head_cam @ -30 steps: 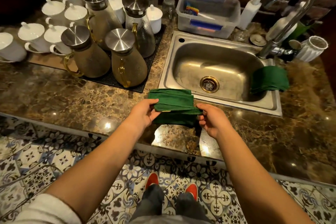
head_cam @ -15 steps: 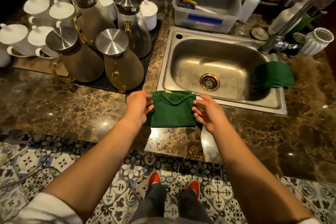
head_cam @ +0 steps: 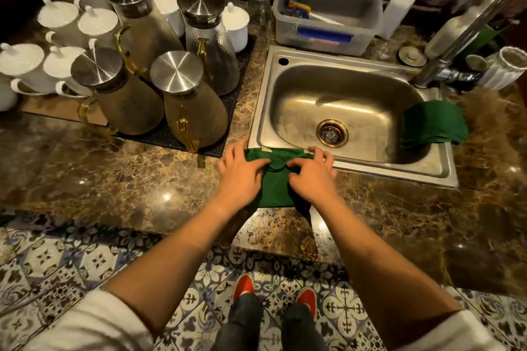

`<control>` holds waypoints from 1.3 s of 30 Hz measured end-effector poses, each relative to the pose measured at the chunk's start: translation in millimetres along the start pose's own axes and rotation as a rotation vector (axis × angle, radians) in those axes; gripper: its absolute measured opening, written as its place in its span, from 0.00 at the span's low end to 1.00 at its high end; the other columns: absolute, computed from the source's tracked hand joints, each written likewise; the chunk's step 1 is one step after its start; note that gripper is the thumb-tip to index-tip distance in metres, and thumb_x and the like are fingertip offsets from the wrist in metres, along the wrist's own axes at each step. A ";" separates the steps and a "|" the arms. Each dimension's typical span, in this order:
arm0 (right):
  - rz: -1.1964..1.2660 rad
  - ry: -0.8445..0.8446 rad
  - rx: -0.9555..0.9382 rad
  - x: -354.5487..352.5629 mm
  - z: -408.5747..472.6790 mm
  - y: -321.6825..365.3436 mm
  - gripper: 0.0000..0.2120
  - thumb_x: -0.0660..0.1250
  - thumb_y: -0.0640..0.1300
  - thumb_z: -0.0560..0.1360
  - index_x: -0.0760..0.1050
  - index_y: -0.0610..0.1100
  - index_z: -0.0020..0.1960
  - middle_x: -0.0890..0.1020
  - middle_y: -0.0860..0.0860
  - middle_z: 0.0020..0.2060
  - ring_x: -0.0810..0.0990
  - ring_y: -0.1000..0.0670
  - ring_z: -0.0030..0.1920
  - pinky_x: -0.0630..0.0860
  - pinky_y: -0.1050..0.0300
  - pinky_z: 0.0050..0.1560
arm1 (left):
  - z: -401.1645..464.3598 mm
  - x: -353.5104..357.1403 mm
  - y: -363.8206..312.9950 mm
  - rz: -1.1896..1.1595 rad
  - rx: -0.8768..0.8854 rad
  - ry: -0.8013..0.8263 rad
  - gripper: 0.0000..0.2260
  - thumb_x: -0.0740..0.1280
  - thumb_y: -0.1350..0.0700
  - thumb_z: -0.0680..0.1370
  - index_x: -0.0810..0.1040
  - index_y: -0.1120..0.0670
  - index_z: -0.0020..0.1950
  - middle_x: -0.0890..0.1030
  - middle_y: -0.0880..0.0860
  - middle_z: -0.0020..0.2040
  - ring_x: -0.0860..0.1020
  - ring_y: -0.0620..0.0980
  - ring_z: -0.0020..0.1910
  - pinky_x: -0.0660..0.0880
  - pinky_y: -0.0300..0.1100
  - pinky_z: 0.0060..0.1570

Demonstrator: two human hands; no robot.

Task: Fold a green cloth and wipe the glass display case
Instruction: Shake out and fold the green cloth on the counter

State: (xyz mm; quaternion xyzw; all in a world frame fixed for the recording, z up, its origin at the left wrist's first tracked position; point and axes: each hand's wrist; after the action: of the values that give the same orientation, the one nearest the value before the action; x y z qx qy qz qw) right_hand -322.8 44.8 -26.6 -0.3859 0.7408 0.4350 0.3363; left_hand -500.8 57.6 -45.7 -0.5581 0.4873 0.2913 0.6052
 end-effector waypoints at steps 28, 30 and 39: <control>0.416 0.012 0.411 31.9 -13.1 -30.4 0.19 0.71 0.59 0.72 0.69 0.46 0.39 0.79 0.47 0.41 0.78 0.45 0.40 0.72 0.54 0.40 | -34.8 3.3 3.1 -0.632 -0.751 -0.023 0.22 0.76 0.47 0.71 0.68 0.54 0.55 0.79 0.57 0.55 0.78 0.60 0.55 0.76 0.55 0.55; 0.448 0.027 0.419 31.5 -15.4 -26.7 0.19 0.72 0.58 0.73 0.68 0.45 0.39 0.78 0.47 0.41 0.79 0.43 0.42 0.72 0.53 0.40 | -32.0 4.1 1.8 -0.592 -0.783 0.000 0.21 0.75 0.47 0.72 0.71 0.56 0.54 0.79 0.59 0.55 0.77 0.61 0.56 0.76 0.55 0.56; 0.703 0.121 0.383 26.7 -31.2 -29.0 0.10 0.68 0.47 0.79 0.70 0.47 0.42 0.80 0.45 0.46 0.79 0.46 0.38 0.74 0.55 0.34 | -39.6 7.1 4.8 -0.481 -0.666 0.044 0.04 0.65 0.57 0.78 0.70 0.54 0.47 0.77 0.55 0.47 0.74 0.56 0.47 0.67 0.46 0.40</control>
State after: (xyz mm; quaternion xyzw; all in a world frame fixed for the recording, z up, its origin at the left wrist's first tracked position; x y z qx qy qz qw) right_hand -315.4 -0.3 -47.7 -0.0644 0.9137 0.3541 0.1887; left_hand -513.1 19.3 -50.2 -0.8276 0.2350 0.2713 0.4315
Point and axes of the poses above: each hand's wrist, its own z-axis towards the middle knuckle, its own x-axis out of the palm, y = z × x
